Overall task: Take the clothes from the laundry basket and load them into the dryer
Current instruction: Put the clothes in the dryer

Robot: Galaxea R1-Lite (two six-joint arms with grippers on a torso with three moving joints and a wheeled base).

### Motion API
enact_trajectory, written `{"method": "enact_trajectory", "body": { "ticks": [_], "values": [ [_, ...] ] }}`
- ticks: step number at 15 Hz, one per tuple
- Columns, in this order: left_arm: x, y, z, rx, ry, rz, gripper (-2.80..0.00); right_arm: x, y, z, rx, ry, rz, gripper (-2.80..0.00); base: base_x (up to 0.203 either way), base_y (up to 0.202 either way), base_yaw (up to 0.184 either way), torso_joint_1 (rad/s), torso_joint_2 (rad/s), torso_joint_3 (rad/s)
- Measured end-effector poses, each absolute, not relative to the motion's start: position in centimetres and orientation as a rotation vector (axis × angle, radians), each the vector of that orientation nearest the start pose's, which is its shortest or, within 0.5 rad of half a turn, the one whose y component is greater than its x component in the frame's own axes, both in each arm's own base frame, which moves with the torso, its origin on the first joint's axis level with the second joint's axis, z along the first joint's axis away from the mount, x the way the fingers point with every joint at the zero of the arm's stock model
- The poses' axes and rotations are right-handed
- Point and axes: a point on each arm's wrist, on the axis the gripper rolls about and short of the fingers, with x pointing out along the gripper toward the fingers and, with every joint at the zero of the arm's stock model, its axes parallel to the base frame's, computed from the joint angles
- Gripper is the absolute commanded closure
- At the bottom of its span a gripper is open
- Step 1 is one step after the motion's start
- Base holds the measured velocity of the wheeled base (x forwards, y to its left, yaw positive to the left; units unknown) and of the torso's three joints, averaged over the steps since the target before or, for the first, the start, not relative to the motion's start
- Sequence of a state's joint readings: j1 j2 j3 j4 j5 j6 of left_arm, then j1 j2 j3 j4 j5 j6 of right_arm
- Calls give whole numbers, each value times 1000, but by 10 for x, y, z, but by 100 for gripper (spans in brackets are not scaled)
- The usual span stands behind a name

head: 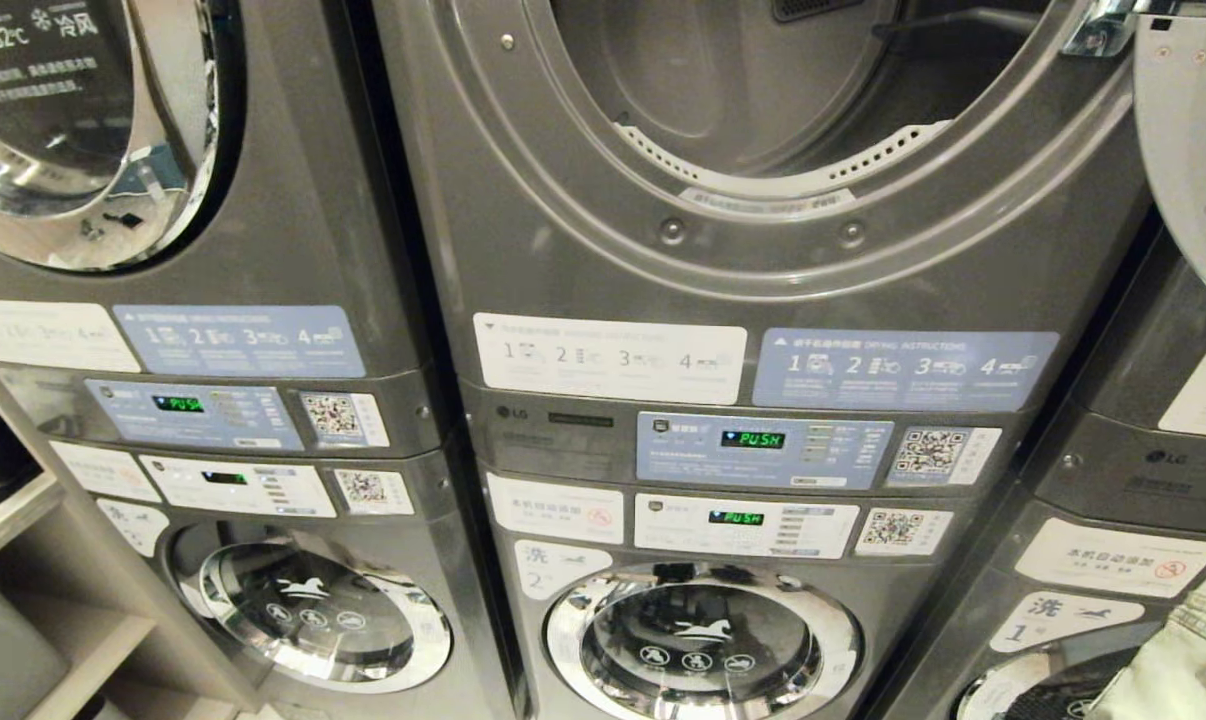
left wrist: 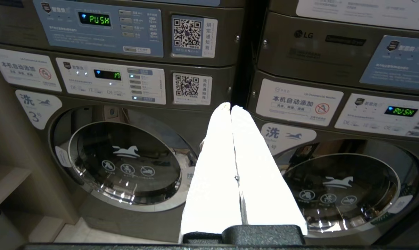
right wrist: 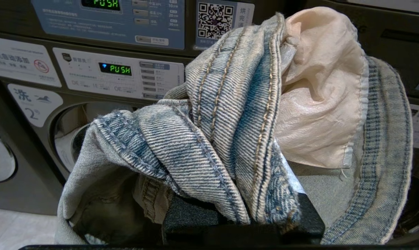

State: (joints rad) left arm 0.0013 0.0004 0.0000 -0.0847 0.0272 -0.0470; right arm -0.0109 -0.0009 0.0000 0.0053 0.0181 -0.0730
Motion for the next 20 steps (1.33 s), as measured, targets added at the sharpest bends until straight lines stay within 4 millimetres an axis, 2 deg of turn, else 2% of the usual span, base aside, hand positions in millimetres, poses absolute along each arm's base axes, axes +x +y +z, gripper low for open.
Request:
{"method": "enact_trajectory", "body": {
  "ticks": [10, 16, 17, 20],
  "values": [
    [-23, 1, 84, -50, -84, 26, 0, -23, 1, 75, -79, 4, 11, 0, 191, 0, -1, 2, 1, 4],
    [-23, 1, 84, -55, -84, 26, 0, -23, 1, 77, -141, -7, 33, 0, 11, 0, 1, 3, 2, 0],
    [-23, 1, 84, -55, -84, 26, 0, -26, 2, 86, -156, -45, 47, 0, 0, 0, 0, 0, 0, 0],
    [-23, 1, 84, -55, -84, 26, 0, -47, 4, 146, -193, -259, 123, 0, 0, 0, 0, 0, 0, 0]
  ]
}}
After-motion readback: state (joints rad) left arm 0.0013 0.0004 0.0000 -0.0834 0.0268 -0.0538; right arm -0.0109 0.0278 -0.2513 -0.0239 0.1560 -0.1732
